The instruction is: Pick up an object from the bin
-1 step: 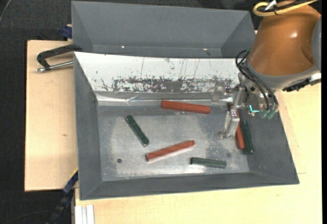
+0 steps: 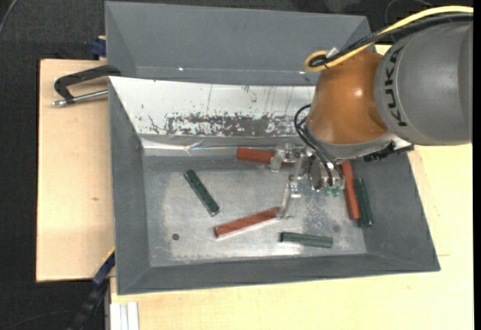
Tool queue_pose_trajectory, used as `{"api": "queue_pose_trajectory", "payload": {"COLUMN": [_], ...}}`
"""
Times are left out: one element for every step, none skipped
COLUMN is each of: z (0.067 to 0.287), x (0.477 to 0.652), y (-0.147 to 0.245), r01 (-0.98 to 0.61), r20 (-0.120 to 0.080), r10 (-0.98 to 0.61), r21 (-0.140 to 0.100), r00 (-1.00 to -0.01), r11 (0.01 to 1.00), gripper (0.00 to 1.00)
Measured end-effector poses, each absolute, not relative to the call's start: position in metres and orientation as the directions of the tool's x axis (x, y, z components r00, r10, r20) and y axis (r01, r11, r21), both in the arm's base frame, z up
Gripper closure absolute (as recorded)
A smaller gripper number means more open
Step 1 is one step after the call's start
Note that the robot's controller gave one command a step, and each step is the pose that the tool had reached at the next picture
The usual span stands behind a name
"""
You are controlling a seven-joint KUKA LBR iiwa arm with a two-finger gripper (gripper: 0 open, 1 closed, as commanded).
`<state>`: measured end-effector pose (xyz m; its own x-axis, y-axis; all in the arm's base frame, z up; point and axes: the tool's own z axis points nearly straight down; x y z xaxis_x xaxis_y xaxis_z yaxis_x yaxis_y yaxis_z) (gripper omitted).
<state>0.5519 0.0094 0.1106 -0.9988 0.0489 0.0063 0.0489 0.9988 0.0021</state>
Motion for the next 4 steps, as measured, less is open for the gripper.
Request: {"api": "queue_pose_trajectory", "payload": {"z": [0.068,0.071,0.071,0.205], "x": [0.508,0.512,0.533,0.517], "y": [0.023,0.023,0.007,0.021], "r01": [0.021,0.022,0.006,-0.020], "r20": [0.008,-0.001,-0.007,-0.013], "r10": [0.021,0.022,0.006,-0.020], "r21": [0.001,0.001,0.001,0.001], "r00": [-1.000,-1.000,-1.000,-1.000], "r11": [1.000,1.000,1.000,1.000], "gripper": [0.00,1.00,1.00,1.00]}}
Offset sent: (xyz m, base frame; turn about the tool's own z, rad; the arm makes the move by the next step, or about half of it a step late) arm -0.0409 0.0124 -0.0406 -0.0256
